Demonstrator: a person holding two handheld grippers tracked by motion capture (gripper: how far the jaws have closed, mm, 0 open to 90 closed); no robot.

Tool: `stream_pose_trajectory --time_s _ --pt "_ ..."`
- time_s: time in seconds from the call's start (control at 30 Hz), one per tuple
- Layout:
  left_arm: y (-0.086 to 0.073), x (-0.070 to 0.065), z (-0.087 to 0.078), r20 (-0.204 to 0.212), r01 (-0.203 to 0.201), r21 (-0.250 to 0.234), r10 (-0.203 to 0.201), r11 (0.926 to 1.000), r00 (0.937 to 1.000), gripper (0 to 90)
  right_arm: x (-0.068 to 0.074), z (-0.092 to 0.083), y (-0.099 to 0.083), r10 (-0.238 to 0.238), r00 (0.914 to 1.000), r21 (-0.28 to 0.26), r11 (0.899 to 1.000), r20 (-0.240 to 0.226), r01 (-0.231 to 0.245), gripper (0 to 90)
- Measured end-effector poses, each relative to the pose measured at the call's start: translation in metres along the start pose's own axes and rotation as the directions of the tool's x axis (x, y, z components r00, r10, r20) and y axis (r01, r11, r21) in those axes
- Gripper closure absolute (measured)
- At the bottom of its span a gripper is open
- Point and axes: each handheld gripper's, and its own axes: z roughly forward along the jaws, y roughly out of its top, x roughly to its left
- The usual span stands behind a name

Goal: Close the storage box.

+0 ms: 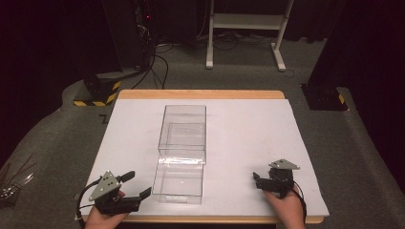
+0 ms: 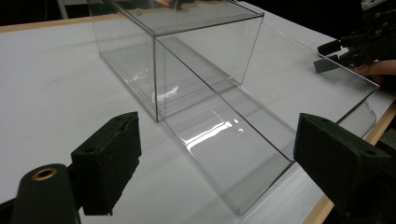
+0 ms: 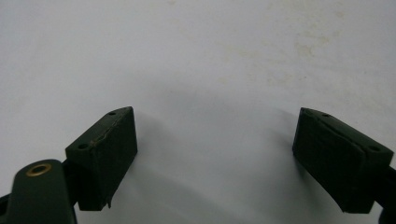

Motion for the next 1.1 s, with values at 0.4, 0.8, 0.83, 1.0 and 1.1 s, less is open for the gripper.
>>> stream_pose_trajectory --time_s 0.4,0.8,0.83,1.0,1.1 --pt "-0.003 -0.011 0.01 0.038 -0.035 0.02 0.034 0.9992 0.9987 15.4 0.0 0.0 0.0 0.0 1.0 -0.001 1.0 0.001 0.0 13.9" --pt "-0.011 -0.015 0.022 0.063 -0.052 0.078 0.047 0.9956 0.9969 15.2 0.0 0.0 0.0 -0.003 1.0 -0.002 1.0 0.001 0.003 13.9" --pt "-0.012 -0.015 0.023 0.067 -0.055 0.086 0.05 0.9947 0.9965 15.2 0.0 0.0 0.0 -0.003 1.0 -0.002 1.0 0.001 0.003 13.9" --pt "-0.016 -0.013 0.029 0.082 -0.041 0.119 0.031 0.9921 0.9961 14.9 0.0 0.0 0.0 -0.003 1.0 -0.002 1.0 0.001 0.003 13.9" --pt "-0.017 -0.013 0.03 0.079 -0.039 0.123 0.03 0.9916 0.9965 15.3 0.0 0.0 0.0 -0.003 1.0 -0.002 1.0 0.001 0.003 13.9"
